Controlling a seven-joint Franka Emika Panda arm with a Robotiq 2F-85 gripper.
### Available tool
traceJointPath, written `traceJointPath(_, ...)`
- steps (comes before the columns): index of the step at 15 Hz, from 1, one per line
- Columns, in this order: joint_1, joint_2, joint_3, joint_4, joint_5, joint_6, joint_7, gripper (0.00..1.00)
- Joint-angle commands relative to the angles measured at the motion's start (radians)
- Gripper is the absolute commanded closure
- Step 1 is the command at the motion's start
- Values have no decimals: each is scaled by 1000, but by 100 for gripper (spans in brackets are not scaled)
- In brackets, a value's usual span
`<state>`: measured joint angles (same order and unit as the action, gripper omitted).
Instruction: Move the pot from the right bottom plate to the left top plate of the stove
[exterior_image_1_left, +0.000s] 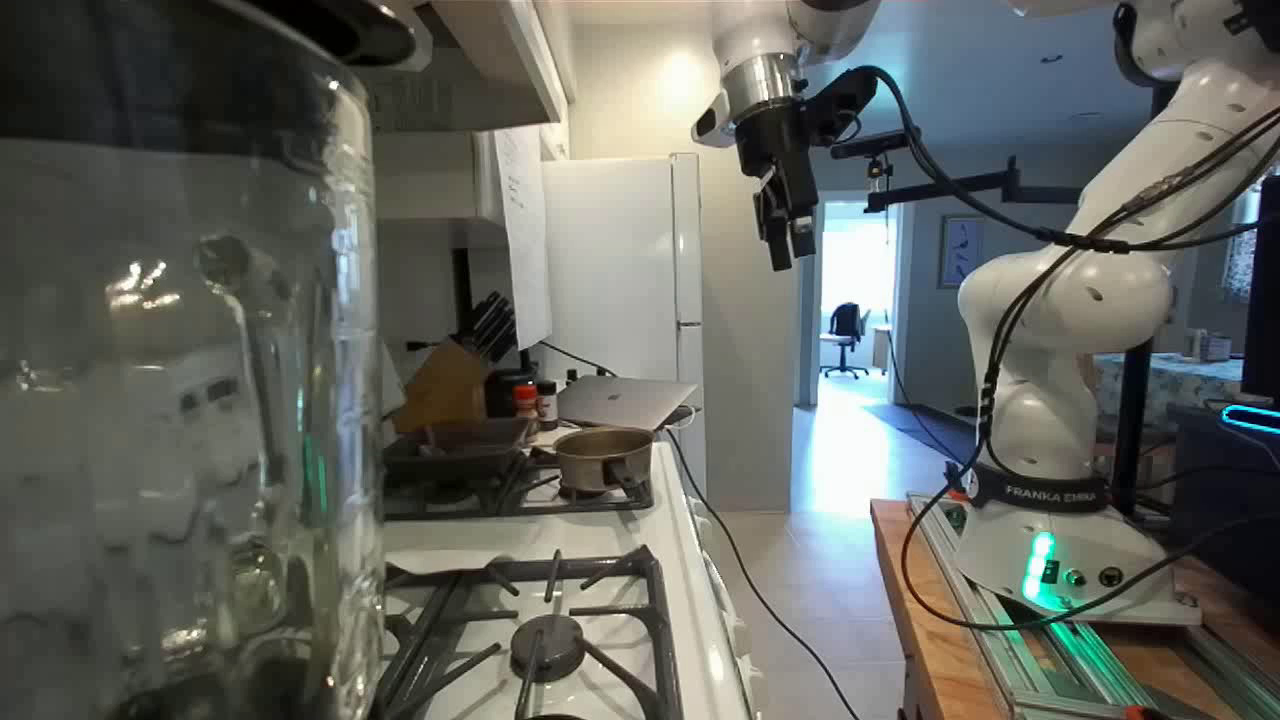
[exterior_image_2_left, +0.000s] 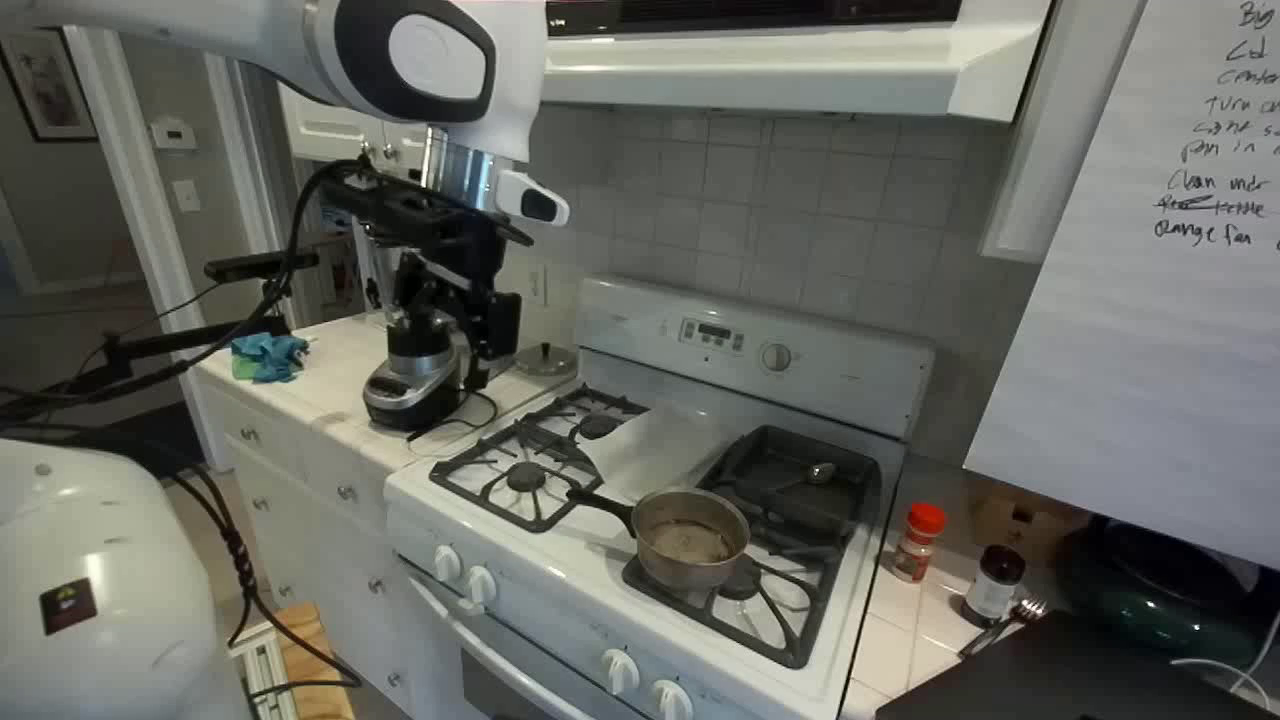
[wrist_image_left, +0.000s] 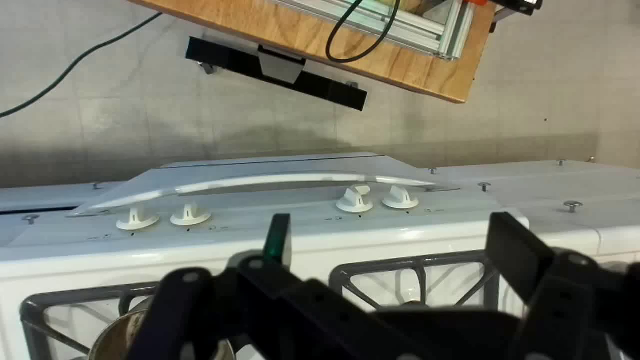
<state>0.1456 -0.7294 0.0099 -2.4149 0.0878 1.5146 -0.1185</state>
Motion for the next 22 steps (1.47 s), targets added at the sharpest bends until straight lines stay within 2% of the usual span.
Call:
traceJointPath(1,-15,1,11,2,6,-3,-7,0)
traceJointPath(6,-15,1,11,2,6,-3,-7,0)
traceJointPath(8,-51,48,52,-10,15,78,119,0)
traceJointPath(12,-95,150,113,-90,11,397,302,0)
traceJointPath(14,-116,212,141,-115,1,517,407,0)
traceJointPath(17,-148,299,166,-126,-11,623,562,0)
traceJointPath(22,-176,382,176,-121,3,663,807,0)
